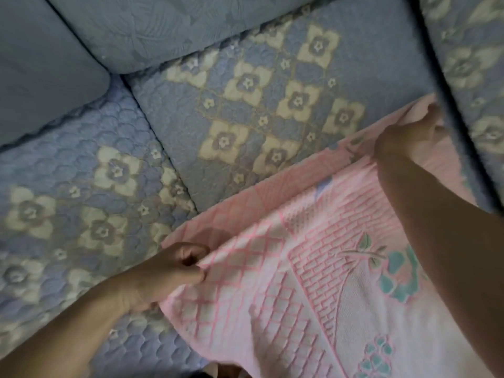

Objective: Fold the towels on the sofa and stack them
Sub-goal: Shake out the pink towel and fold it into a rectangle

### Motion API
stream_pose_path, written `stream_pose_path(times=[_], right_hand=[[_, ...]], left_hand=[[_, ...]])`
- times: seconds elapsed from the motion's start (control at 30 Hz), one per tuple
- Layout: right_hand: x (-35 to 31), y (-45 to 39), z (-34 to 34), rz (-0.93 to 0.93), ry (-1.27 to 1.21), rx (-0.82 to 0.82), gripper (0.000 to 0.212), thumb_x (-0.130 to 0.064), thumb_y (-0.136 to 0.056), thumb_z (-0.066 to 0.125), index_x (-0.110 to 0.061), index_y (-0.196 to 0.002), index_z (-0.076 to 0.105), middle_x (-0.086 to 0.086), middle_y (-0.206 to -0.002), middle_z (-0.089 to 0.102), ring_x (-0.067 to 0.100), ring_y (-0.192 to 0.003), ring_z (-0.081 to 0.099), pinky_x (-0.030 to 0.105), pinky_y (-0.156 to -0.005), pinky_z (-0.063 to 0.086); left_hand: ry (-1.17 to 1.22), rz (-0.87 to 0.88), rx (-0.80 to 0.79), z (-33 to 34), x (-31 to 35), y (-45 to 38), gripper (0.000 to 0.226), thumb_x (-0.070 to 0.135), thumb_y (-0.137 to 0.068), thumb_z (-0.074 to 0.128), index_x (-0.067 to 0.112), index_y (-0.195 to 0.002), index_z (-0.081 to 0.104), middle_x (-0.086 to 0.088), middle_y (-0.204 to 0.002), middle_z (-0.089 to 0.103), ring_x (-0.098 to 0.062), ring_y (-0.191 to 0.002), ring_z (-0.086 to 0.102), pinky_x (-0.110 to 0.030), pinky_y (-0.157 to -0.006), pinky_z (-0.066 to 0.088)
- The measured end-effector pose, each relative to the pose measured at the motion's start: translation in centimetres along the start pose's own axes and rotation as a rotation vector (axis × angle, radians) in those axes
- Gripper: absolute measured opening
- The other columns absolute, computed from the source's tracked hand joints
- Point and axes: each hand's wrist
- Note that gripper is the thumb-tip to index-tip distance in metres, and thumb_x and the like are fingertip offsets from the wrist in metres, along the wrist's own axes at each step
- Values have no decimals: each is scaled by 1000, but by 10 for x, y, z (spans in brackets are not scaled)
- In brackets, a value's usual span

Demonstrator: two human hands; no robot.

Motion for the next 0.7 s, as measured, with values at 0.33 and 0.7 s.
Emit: stream_pose_path(times=[0.33, 0.7], right_hand=[[6, -10, 19, -518, 313, -174, 30, -18, -91, 46, 0, -106, 66, 25, -112, 57, 46, -106, 53, 48, -83, 45], [40, -36, -8, -1120, 351, -448, 37, -15, -56, 45, -12, -87, 66, 9, -84, 62, 36, -81, 60, 42, -81, 47]], left_hand=[[-840, -76, 586, -21, -17, -41, 22, 44, -97, 52, 27, -83, 48, 5, -63, 57, -17, -58, 58, -30, -51, 38], [-1064, 293, 762, 16, 8, -62, 20, 24, -85, 61, 9, -99, 60, -11, -88, 54, -35, -80, 54, -45, -65, 48]])
Point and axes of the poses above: each hand's wrist, its own y-axis away from the middle knuckle, its own z-axis out of the palm, x = y × z
